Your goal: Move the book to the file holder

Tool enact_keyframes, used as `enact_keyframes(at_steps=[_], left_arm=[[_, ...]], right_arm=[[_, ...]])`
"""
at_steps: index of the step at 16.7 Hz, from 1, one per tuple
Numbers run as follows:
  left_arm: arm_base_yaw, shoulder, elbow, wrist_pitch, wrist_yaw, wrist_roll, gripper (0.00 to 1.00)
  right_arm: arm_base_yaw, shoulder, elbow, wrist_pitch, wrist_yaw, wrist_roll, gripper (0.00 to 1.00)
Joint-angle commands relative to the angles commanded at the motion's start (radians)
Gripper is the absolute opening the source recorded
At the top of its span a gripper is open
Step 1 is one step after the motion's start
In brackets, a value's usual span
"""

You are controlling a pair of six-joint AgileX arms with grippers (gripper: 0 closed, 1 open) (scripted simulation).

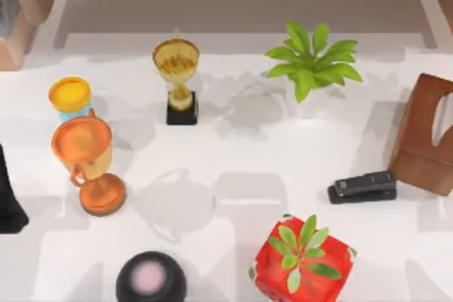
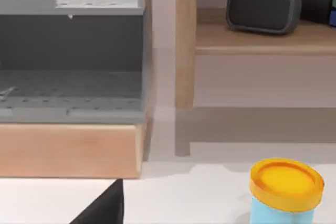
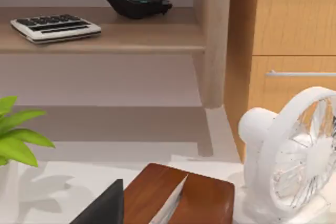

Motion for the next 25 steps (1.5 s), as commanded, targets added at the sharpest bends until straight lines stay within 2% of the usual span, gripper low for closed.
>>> enact_keyframes(at_steps=[5,9,13,25], left_arm=[[-0.020,0.061,0.061,-0.004,-0.018,0.001,1.00],[-0.086,0.277,0.288,-0.020,-0.080,0.003,1.00],[-0.184,0.608,0.647,-0.042,-0.171,0.007,1.00],[-0.509,1.743,1.875,-0.117,-0.472,0.014,1.00]], right_arm=[[0.000,0.000,0.000,0.000,0.000,0.000,1.00],[0.000,0.000,0.000,0.000,0.000,0.000,1.00],[0.000,0.000,0.000,0.000,0.000,0.000,1.00],[0.000,0.000,0.000,0.000,0.000,0.000,1.00]])
